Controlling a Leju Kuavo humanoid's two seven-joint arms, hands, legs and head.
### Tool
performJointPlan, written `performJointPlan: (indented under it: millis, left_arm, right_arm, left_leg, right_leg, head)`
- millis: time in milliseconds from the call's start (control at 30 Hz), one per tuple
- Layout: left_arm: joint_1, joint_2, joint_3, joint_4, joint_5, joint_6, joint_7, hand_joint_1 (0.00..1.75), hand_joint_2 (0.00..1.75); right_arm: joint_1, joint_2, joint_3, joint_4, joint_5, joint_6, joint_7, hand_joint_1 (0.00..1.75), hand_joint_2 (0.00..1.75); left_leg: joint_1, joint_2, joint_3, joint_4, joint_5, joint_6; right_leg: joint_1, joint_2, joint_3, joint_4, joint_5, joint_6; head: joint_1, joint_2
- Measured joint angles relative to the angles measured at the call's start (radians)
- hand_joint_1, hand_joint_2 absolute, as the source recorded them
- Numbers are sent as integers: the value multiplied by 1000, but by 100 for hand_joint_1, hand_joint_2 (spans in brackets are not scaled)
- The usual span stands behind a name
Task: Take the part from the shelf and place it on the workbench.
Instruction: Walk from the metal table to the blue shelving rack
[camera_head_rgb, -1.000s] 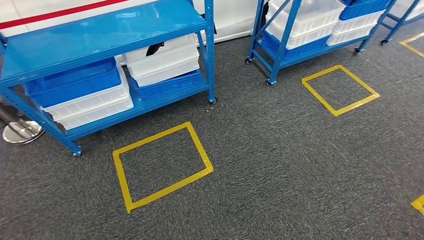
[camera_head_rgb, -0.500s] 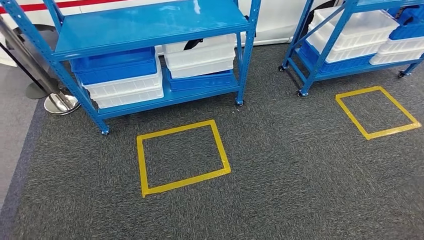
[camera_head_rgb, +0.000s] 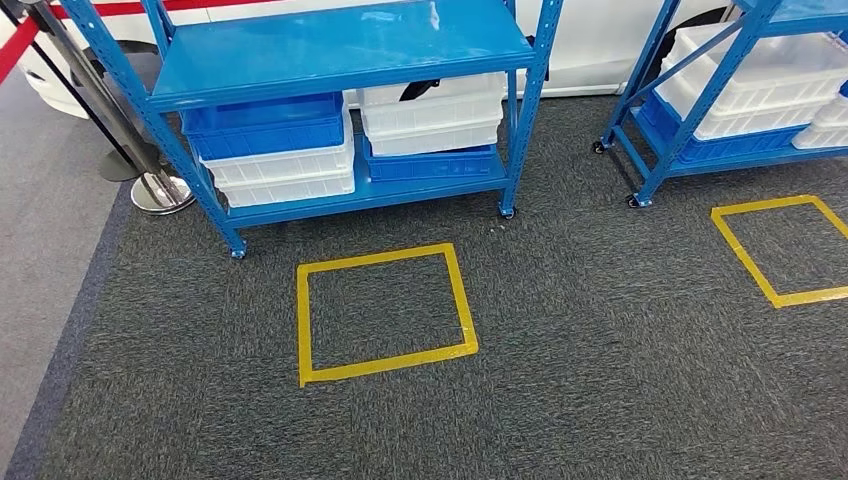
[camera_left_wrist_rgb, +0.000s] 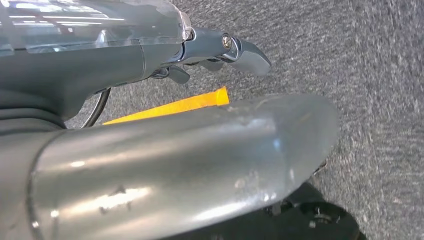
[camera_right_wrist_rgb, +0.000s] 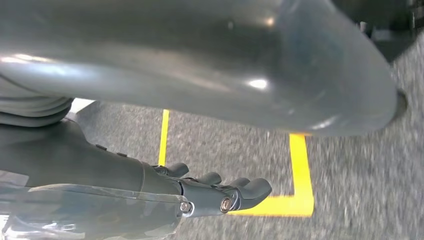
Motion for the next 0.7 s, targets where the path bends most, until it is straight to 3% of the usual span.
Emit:
performJointPlan:
  millis: [67,133,167,200,267,333,433,500,567,633,667,700]
  left_arm:
    - [0,0,0,0,0,0,-1,0,0]
    - [0,0,0,0,0,0,-1,0,0]
    - [1,0,0,0,0,-1,-1,0,0]
    - [1,-1,0,0,0,-1,-1,0,0]
    - [2,0,0,0,0,-1,-1,0,0]
    - [2,3,1,0,0,-1,-1,0,0]
    - [2,5,2,0,1,0,1,0,0]
    - [4,4,3,0,1,-1,2,0,0]
    - [4,2,4,0,1,-1,3,0,0]
    - [2,2,4,0,1,-1,3,0,0]
    - [2,2,4,0,1,-1,3,0,0]
    - [2,1,5,0,1,-2,3,0,0]
  right_arm:
    - [1,0,-1,0,0,0,-2,0,0]
    - [3,0,-2,0,0,0,-4,0,0]
    - [3,0,-2,0,0,0,-4,0,0]
    - [4,0,-2,0,0,0,-4,0,0]
    - [3,0,-2,0,0,0,-5,0,0]
    - [4,3,-3,1,0,0,-6,0,0]
    - [3,5,-3,2,-1,0,-9,0,0]
    - [2,6,-4,2,-1,1,-10,0,0]
    - [1,5,-5,2,-1,1,-10,0,0]
    - [1,5,-7,2,3,0,-12,0,0]
    - [1,5,-7,2,7,0,-13,0,0]
    - [2,5,-7,2,12,-1,-13,0,0]
  left_leg:
    - [1,15,-45,98,-51,-8]
    - [2,21,-119,235,-105,-11]
    - [1,22,-145,276,-110,-11]
    - [1,22,-152,278,-94,-8]
    - [-4,24,-113,172,-13,7]
    - [-13,32,-60,49,40,27]
    - [-25,35,-37,-4,39,45]
    - [-20,29,-15,-23,36,55]
    - [-14,26,12,-38,33,62]
    - [-13,21,24,-40,24,66]
    - [-13,16,29,-40,19,65]
    - [-12,9,37,-39,12,63]
  right_leg:
    - [0,-7,6,-2,-3,-11]
    - [4,-12,12,-2,-10,-17]
    - [6,-14,17,-2,-14,-19]
    - [9,-15,23,-1,-20,-19]
    - [13,-16,43,-2,-34,-18]
    - [15,-19,57,-3,-48,-13]
    - [12,-22,67,-3,-51,3]
    - [11,-22,72,15,-50,12]
    - [10,-15,37,85,-76,21]
    - [5,-7,-44,203,-125,31]
    - [2,-7,-83,249,-140,36]
    - [0,-6,-109,266,-137,40]
  head:
    - [-5,0]
    - [-8,0]
    - [-8,0]
    - [-8,0]
    - [-8,0]
    - [-4,0]
    - [0,0]
    - [1,0]
    - [4,0]
    - [8,0]
    - [8,0]
    - [8,0]
